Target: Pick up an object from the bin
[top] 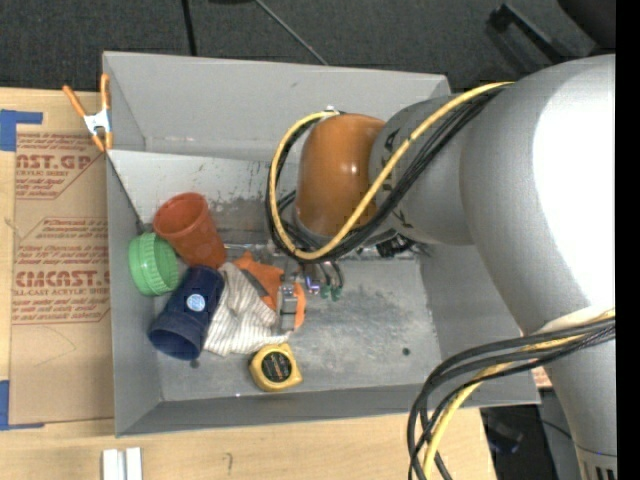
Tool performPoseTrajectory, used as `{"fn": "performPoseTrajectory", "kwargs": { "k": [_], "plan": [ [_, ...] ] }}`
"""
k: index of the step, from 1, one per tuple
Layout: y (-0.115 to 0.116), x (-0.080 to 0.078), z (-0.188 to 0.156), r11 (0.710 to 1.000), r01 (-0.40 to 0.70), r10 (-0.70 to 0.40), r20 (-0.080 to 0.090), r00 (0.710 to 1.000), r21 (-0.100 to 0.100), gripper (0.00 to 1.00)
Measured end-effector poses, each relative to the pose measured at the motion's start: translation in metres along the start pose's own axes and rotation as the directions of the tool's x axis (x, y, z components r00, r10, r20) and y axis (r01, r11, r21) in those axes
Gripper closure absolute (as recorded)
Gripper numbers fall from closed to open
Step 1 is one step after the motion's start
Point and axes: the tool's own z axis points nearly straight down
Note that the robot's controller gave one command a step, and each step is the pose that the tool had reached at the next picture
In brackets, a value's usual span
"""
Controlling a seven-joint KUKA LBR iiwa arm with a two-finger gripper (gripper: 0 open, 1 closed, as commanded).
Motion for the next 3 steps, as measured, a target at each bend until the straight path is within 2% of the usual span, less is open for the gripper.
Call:
{"fn": "performPoseTrajectory", "kwargs": {
  "k": [1, 3],
  "plan": [
    [0.0004, -0.0026, 0.0156, 0.986, -0.169, 0.169, 0.000, 0.986, 0.000, 1.00],
    [0.0003, -0.0019, 0.0146, 0.986, -0.169, 0.169, -0.001, 0.986, 0.000, 1.00]
  ]
}}
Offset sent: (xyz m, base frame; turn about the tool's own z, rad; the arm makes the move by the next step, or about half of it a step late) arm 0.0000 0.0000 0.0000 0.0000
